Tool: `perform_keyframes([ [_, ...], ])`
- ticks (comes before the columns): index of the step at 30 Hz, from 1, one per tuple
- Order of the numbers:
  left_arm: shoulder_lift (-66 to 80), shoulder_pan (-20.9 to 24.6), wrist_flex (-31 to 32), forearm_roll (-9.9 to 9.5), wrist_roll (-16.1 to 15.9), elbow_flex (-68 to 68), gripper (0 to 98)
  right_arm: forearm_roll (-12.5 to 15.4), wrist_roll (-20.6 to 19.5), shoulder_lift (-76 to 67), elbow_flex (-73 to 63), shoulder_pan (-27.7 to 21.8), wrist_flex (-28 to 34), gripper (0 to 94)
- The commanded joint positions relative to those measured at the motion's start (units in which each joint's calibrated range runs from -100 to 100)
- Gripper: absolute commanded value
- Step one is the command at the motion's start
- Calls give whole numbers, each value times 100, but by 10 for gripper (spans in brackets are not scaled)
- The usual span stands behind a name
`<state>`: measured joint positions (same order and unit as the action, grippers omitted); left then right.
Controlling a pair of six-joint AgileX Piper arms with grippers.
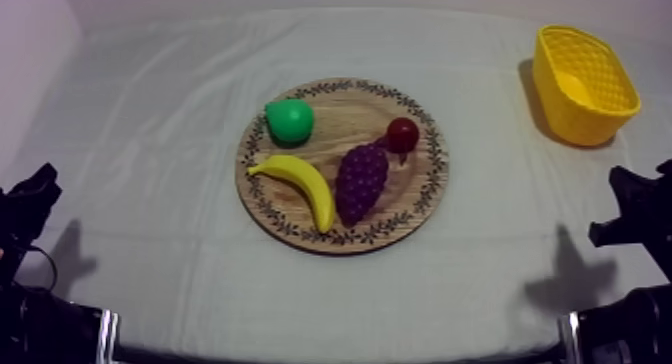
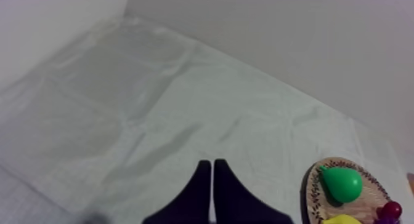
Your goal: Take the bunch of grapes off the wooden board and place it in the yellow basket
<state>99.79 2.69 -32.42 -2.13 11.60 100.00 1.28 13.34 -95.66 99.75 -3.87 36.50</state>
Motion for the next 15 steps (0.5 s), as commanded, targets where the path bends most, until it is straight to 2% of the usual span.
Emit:
perform_keyframes([
  [1, -5, 3, 1, 1, 0, 0, 1, 1, -404, -10, 3, -57, 156, 4],
  [10, -5, 3, 1, 1, 0, 0, 1, 14, -375, -10, 3, -1, 100, 4],
  [15, -5, 3, 1, 1, -2, 0, 1, 62, -393, 126, -13, 43, -172, 3],
])
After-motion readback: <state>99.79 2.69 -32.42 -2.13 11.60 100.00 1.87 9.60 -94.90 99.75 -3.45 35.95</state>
